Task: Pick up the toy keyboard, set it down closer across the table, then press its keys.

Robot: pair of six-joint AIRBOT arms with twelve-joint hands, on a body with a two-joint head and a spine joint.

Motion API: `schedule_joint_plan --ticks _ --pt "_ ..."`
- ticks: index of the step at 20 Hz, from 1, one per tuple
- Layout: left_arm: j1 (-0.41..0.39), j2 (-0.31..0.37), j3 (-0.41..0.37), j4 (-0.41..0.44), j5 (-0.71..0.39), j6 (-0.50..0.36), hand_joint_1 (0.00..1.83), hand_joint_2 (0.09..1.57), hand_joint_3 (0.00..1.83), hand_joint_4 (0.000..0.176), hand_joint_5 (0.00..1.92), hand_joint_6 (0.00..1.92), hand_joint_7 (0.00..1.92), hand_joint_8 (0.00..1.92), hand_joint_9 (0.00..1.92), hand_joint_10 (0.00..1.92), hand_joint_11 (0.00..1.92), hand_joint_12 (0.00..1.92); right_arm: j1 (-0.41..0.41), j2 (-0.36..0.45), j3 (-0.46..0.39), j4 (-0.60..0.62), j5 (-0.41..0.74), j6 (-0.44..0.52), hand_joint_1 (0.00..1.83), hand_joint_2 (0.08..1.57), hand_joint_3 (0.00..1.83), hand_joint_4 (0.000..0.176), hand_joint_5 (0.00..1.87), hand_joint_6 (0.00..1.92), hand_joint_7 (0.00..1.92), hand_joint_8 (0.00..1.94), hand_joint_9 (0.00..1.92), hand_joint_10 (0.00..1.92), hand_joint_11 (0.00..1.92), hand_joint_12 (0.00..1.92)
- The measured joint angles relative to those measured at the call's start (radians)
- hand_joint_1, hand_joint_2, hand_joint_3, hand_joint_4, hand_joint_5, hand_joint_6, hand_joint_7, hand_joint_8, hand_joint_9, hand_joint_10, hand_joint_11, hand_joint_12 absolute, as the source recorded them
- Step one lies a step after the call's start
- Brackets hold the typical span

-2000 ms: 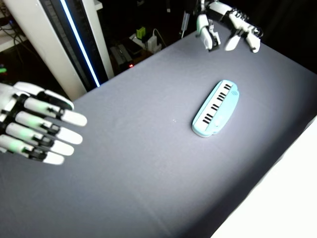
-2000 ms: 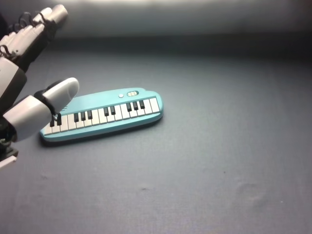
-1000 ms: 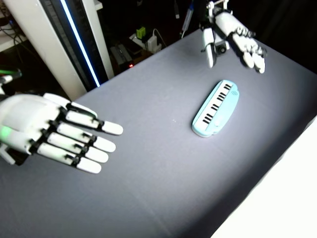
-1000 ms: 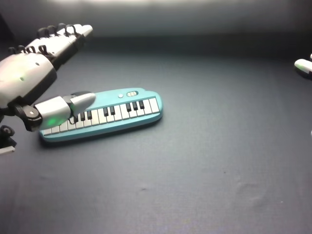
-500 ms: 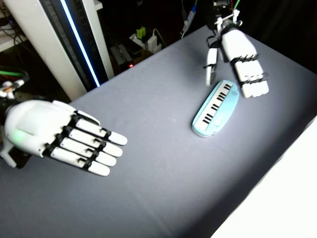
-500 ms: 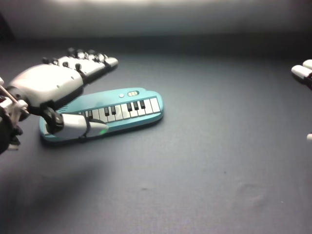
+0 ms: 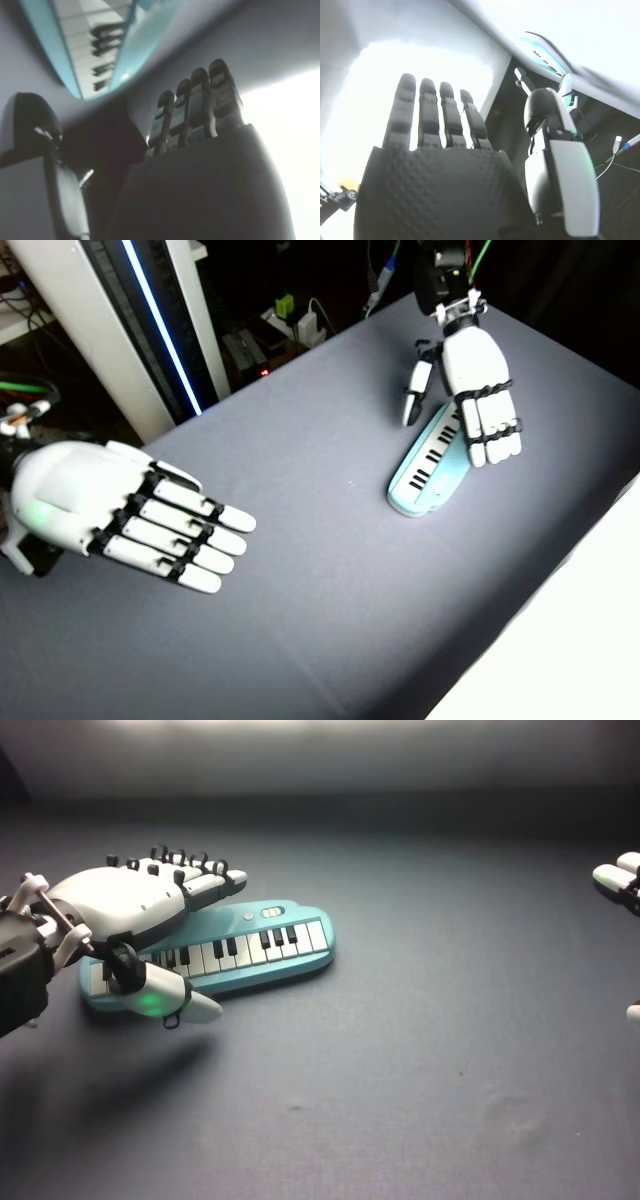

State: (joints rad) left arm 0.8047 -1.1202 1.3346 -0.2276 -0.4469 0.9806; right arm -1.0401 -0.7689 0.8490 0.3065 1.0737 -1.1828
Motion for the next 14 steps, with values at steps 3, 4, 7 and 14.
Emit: schedule_joint_plan --ticks 3,4,7,14 --pt "-0.002 -0.012 0.019 -0.036 0.020 0.029 0.73 0.97 0.00 0.070 0.00 0.00 0.00 0.00 0.00 0.00 0.00 0.00 -0.009 0.001 0.000 0.010 0.005 0.000 0.30 1.29 0.00 0.014 0.00 0.00 0.00 0.00 0.00 0.00 0.00 0.00" --pt "-0.003 -0.019 0.024 -0.066 0.027 0.058 0.73 0.97 0.00 0.070 0.00 0.00 0.00 0.00 0.00 0.00 0.00 0.00 -0.010 0.001 0.000 0.010 0.006 0.001 0.30 1.29 0.00 0.014 0.00 0.00 0.00 0.00 0.00 0.00 0.00 0.00" --pt "-0.003 -0.048 0.053 -0.137 0.064 0.111 0.73 0.96 0.00 0.096 0.00 0.00 0.00 0.00 0.00 0.00 0.00 0.00 -0.012 0.001 -0.002 0.007 0.011 0.004 0.30 1.29 0.00 0.012 0.00 0.00 0.00 0.00 0.00 0.00 0.00 0.00" --pt "-0.005 -0.080 0.090 -0.206 0.080 0.126 0.79 0.96 0.00 0.116 0.00 0.00 0.00 0.00 0.00 0.00 0.03 0.01 -0.026 0.001 -0.004 0.014 0.025 0.021 0.28 1.29 0.00 0.013 0.00 0.00 0.00 0.00 0.00 0.00 0.00 0.00"
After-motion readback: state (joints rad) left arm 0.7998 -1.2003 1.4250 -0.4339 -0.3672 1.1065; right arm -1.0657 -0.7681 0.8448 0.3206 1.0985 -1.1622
